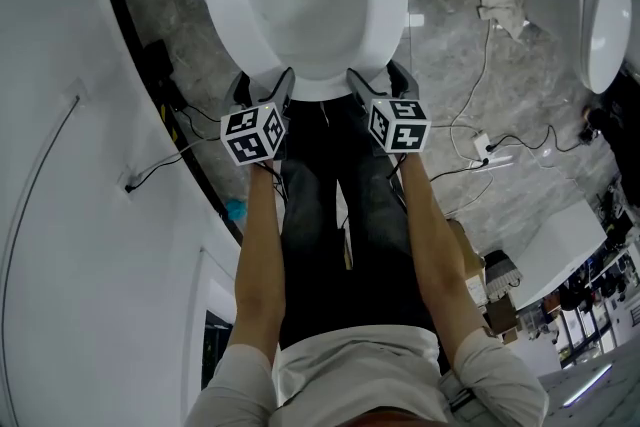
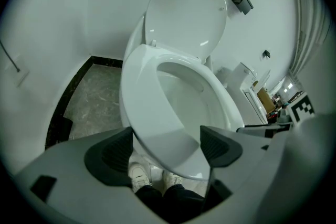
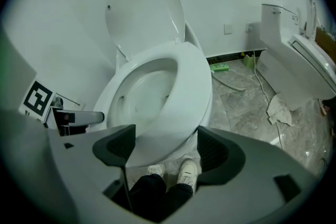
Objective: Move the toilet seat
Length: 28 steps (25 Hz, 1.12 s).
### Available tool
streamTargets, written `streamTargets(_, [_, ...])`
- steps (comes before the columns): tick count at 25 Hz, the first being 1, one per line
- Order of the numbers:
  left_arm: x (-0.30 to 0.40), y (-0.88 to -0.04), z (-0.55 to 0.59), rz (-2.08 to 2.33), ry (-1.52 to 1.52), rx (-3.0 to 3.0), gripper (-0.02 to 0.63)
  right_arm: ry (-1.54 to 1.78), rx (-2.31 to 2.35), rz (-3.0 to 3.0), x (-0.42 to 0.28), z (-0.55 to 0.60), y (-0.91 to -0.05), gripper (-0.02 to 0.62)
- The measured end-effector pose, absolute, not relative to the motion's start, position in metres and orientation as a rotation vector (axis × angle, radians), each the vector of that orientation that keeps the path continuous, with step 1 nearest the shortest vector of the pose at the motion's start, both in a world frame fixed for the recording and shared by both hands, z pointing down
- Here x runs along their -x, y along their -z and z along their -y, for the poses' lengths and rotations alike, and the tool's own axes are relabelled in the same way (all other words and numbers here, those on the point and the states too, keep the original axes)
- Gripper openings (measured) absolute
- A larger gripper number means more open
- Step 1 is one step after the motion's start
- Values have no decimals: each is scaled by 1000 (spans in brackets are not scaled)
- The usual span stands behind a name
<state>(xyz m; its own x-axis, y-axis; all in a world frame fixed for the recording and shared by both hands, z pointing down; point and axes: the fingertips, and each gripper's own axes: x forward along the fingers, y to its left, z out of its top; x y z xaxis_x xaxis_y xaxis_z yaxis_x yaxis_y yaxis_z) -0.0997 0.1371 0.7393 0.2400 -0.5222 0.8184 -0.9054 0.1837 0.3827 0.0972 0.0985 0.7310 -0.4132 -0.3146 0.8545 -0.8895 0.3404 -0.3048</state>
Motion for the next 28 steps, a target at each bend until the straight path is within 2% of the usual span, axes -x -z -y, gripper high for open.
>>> streamTargets(28, [102,-666,-127,1489,-343,-1515,413,-1051,-1117,2015,-96,-88,-652,387])
